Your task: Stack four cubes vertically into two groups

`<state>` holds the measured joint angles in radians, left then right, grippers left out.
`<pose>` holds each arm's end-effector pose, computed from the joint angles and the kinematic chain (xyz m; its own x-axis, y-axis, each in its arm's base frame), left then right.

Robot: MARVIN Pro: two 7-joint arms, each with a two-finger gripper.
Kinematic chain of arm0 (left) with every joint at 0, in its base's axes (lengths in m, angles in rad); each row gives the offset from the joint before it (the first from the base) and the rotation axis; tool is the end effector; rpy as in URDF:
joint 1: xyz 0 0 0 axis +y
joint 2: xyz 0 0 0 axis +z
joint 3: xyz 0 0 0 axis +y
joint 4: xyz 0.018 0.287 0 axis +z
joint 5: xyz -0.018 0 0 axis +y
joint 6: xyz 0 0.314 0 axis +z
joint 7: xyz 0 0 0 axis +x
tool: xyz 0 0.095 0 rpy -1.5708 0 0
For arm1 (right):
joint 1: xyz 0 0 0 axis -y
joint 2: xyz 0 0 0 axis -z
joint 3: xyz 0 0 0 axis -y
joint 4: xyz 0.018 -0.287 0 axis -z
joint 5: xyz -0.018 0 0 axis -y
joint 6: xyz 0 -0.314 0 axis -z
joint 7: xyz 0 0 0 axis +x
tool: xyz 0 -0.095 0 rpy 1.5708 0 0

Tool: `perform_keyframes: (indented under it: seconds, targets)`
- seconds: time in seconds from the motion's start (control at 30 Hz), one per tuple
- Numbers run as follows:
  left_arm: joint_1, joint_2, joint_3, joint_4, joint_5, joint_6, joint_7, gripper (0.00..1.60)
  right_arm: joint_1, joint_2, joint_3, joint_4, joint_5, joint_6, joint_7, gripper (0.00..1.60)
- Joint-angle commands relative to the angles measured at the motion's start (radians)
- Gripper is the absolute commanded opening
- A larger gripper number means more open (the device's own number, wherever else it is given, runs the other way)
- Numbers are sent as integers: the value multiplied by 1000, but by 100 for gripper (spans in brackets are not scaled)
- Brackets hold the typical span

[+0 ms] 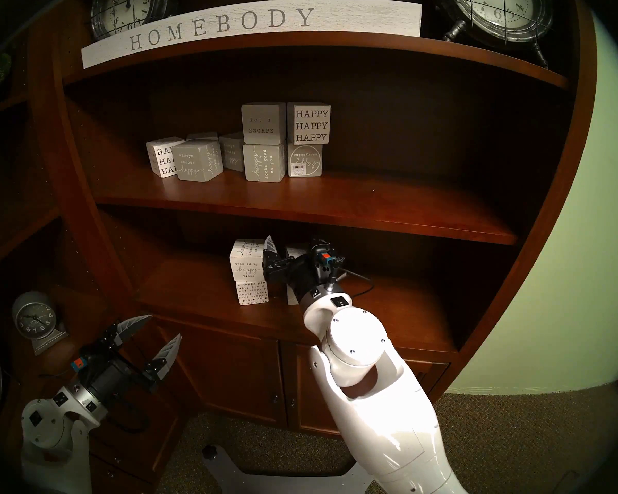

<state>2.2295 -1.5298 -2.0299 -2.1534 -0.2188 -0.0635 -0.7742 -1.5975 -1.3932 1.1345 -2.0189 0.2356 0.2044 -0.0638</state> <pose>0.2165 0.0949 -0.2594 -0.0190 -0.0987 0.9949 -0.4094 -0.9071 -0.0978 0.3595 0.1400 -0.1822 -0.0851 -0.1323 0.9876 0.4449 -0.8919 -0.0811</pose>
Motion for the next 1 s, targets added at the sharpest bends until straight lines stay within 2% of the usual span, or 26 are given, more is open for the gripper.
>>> perform_keyframes:
  seconds: [0.0, 0.03, 0.1, 0.13, 0.2, 0.33, 0.37, 0.43, 0.53, 0.67, 0.7, 0.8, 0.83, 0.87, 0.97]
  targets:
    - [-1, -1, 1, -15, -2, 1, -1, 160, -103, 103, 25, -103, 29, -24, 107, 160]
    - [-2, -2, 0, -14, -1, 0, -2, 160, -126, 135, 31, -133, 20, -22, 131, 160]
    - [-3, -3, 0, -13, -1, 0, -3, 160, -136, 132, 42, -129, 23, -26, 150, 160]
    - [-3, -3, 0, -13, 0, 0, -4, 160, -172, 175, 64, -172, 34, -27, 198, 160]
    - [-4, -4, -1, -12, 0, -1, -5, 160, -176, 170, 80, -166, 28, -34, 200, 160]
    - [-7, -6, -2, -9, 2, -1, -8, 160, -231, 240, 138, -213, 51, -28, 293, 160]
    - [-7, -7, -2, -9, 2, -1, -9, 160, -244, 236, 150, -220, 49, -33, 295, 160]
    - [-9, -8, -3, -7, 3, -1, -11, 160, -286, 284, 185, -247, 71, -41, 360, 160]
    - [-11, -10, -4, -6, 4, -1, -13, 160, -319, 311, 211, -270, 83, -49, 403, 160]
    - [-13, -12, -5, -5, 5, -1, -16, 160, -385, 377, 243, -300, 104, -67, 494, 160]
    - [-13, -12, -5, -5, 5, -1, -17, 160, -380, 373, 241, -295, 106, -65, 494, 160]
    - [-14, -14, -6, -6, 6, -1, -19, 160, -447, 438, 272, -304, 129, -98, 578, 160]
    - [-14, -15, -7, -6, 6, -1, -20, 160, -420, 411, 265, -289, 129, -97, 558, 160]
    - [-14, -16, -7, -7, 7, -1, -21, 160, -455, 446, 285, -298, 129, -118, 598, 160]
    - [-14, -18, -8, -8, 8, 0, -23, 160, -476, 465, 304, -286, 137, -162, 635, 160]
